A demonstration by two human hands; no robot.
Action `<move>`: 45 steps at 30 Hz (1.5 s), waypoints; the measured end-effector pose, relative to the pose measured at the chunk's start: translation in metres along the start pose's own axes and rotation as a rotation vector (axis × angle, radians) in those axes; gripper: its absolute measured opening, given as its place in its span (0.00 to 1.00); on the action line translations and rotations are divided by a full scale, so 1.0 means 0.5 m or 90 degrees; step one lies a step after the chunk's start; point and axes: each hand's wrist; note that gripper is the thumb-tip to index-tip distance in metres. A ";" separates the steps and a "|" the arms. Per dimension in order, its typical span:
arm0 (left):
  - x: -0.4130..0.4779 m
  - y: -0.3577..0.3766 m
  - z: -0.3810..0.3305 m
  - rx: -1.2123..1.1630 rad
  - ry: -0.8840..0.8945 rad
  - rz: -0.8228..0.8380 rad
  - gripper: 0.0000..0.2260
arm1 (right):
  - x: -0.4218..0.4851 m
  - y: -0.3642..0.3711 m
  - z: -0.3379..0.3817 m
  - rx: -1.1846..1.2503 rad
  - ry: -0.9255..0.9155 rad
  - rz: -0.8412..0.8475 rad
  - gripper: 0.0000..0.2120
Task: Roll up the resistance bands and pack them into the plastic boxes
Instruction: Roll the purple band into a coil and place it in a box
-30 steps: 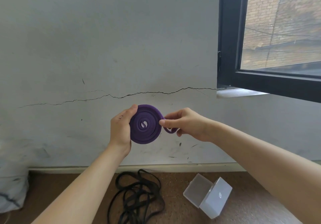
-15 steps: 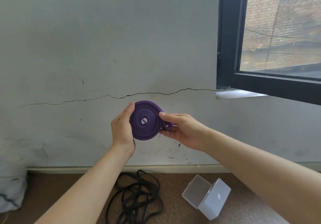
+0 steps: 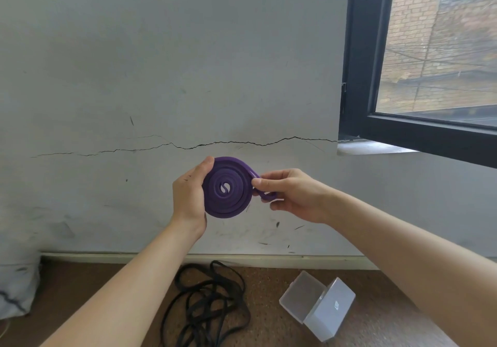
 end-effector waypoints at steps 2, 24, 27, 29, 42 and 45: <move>-0.002 0.000 0.003 -0.006 -0.012 -0.001 0.11 | 0.002 0.003 -0.005 0.001 -0.003 -0.012 0.18; -0.035 0.050 0.045 -0.046 0.032 -0.147 0.21 | -0.018 0.097 -0.065 0.061 -0.192 -0.043 0.26; -0.037 0.055 0.057 -0.037 0.023 -0.162 0.20 | -0.013 0.093 -0.080 0.052 -0.231 -0.093 0.22; -0.043 0.064 0.061 -0.027 0.017 -0.187 0.17 | -0.017 0.092 -0.096 0.087 -0.234 -0.115 0.20; -0.075 0.109 0.156 0.169 -0.233 0.126 0.16 | -0.080 -0.069 -0.152 0.098 -0.012 -0.111 0.24; -0.096 0.099 0.193 0.261 -0.244 0.220 0.16 | -0.107 -0.108 -0.184 0.038 0.071 -0.047 0.24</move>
Point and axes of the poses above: each hand's wrist, its own x-axis towards the middle knuckle, its own y-axis out of the palm, z = x × y, and after that the axes turned 7 degrees about x, right-handed
